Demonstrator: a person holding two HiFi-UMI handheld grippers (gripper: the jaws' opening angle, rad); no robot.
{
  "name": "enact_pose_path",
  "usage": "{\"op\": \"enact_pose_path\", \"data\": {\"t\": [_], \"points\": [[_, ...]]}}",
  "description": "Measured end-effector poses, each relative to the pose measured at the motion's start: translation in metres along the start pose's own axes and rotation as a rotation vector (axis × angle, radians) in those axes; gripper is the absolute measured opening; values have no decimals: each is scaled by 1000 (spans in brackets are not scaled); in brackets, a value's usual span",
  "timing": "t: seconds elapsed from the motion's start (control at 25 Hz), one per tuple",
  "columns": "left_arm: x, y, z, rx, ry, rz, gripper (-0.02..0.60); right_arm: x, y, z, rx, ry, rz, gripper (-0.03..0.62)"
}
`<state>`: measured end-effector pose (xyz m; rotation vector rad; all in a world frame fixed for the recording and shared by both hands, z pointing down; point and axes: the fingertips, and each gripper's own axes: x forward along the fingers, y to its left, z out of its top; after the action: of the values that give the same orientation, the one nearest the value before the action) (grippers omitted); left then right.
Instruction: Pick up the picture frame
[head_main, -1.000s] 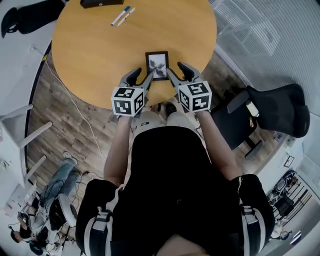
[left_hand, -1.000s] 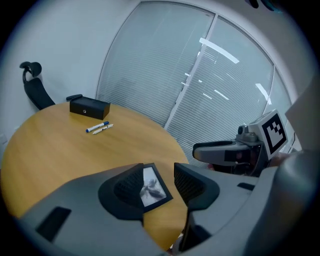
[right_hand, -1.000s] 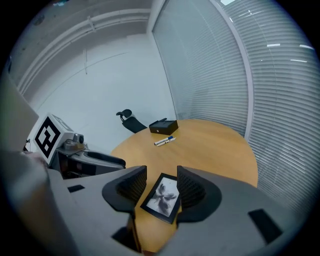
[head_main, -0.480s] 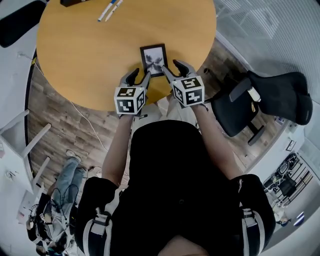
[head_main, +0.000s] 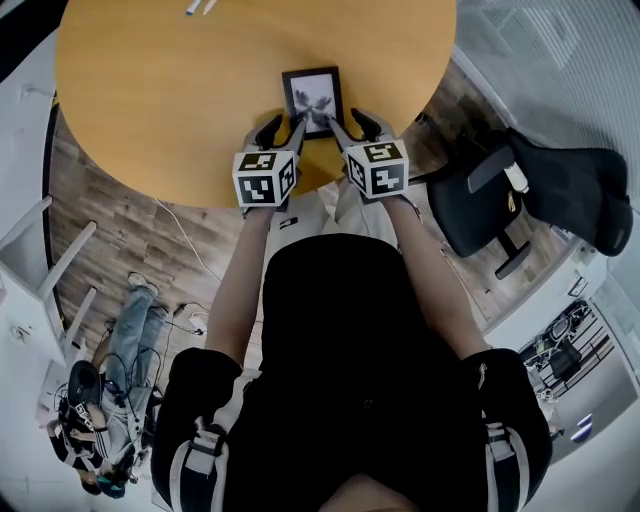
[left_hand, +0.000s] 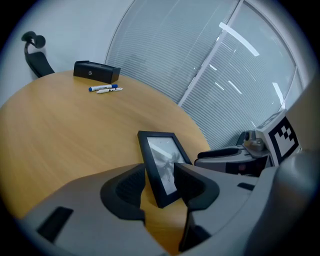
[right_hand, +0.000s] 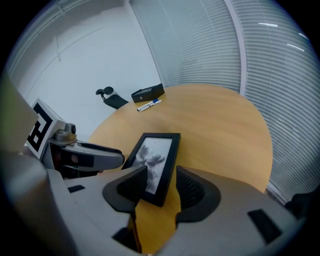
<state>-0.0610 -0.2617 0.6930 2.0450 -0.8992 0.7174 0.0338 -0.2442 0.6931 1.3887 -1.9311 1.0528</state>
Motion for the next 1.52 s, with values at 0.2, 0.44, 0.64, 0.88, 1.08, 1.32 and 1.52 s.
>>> {"op": "enact_pose_path", "data": {"t": [0.2, 0.44, 0.64, 0.88, 1.08, 1.32, 1.52], "points": [[17, 8, -6, -8, 32, 5, 187, 18, -4, -8, 12, 26, -2, 198], [23, 5, -12, -5, 45, 6, 160, 26, -5, -12, 20, 38, 9, 187], [25, 9, -13, -11, 49, 25, 138, 29, -6, -14, 30, 39, 6, 164], [27, 12, -14, 6, 51, 36, 114, 33, -6, -17, 31, 31, 20, 143], [27, 13, -13, 1, 47, 33, 109, 34, -6, -17, 41, 27, 19, 138], [26, 11, -12, 13, 64, 43, 103, 32, -9, -17, 47, 34, 14, 118], [16, 7, -6, 14, 43, 41, 100, 21, -5, -9, 40, 14, 6, 101]]}}
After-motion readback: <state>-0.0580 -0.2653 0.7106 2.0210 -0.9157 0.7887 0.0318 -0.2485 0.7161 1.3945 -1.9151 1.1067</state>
